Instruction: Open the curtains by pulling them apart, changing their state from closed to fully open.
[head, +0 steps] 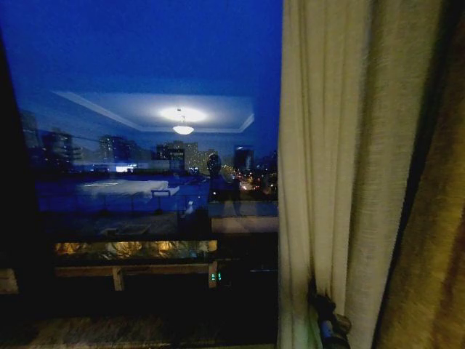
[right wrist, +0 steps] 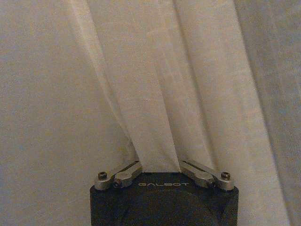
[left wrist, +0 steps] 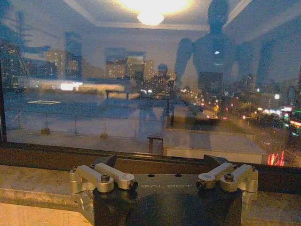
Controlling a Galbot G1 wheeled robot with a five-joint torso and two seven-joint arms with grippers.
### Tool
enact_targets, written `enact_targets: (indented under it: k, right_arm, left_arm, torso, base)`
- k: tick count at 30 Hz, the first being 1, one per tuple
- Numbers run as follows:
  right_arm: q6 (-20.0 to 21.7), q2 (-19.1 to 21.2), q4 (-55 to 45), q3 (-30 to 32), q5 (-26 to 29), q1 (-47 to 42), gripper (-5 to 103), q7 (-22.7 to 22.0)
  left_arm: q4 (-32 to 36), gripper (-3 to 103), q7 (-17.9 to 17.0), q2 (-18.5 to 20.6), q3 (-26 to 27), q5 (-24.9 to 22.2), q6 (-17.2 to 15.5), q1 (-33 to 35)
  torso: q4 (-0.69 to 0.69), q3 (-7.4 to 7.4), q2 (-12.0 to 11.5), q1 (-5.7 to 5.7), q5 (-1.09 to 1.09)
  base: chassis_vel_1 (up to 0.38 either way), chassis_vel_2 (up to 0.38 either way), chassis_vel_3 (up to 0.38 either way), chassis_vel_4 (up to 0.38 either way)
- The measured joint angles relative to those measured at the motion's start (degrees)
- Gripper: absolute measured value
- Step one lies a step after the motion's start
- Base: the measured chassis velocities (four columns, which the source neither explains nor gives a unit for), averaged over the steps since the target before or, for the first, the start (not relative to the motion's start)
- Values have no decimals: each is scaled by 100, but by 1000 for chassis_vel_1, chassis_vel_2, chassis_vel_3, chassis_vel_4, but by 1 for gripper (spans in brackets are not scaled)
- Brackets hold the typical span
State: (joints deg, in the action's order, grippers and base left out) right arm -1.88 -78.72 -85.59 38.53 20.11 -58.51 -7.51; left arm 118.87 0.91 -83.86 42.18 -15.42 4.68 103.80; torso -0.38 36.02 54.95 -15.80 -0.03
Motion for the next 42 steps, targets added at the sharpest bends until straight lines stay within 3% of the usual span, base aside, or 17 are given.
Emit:
enact_targets:
  k: [6, 18, 22, 27, 33, 38, 42]
  right_arm:
    - [-145, 0, 347, 39, 550, 131, 0, 488]
    - [-385, 1, 934, 168, 921, 444, 0, 417]
    - [-375, -2, 781, 248, 1083, 371, 0, 640]
    - [-273, -4, 555, 410, 1116, 332, 0, 1030]
    - [340, -4, 85, 1053, 1383, 274, 0, 1770]
    - [565, -3, 116, 1274, 1457, 331, 0, 1897]
    - [556, -2, 303, 1307, 1457, 482, 0, 1678]
  left_arm:
    - [0, 100, 3, 19, 0, -12, 1, -7]
    - [-12, 100, 18, -27, 48, -32, 60, 39]
    - [-26, 100, 44, -60, 9, -26, 73, 38]
    - [0, 100, 142, -73, 13, -28, 76, 34]
    - [15, 100, 164, -27, 105, -122, 85, 61]
    - [9, 100, 180, -32, 102, -128, 103, 67]
    - [1, 100, 222, -36, 78, -128, 111, 72]
  torso:
    - [0, 0, 0, 0, 1]
    - [1, -1, 1, 0, 0]
    - [-1, 1, -1, 0, 4]
    - [-1, 2, -2, 0, 7]
    - [-1, 2, -3, -1, 2]
    - [-1, 1, -3, -1, 3]
    - [1, 1, -3, -1, 2]
  base:
    - [0, 0, 0, 0]
    - [0, 0, 0, 0]
    - [0, 0, 0, 0]
    - [0, 0, 0, 0]
    - [0, 0, 0, 0]
    - [0, 0, 0, 0]
    - [0, 0, 0, 0]
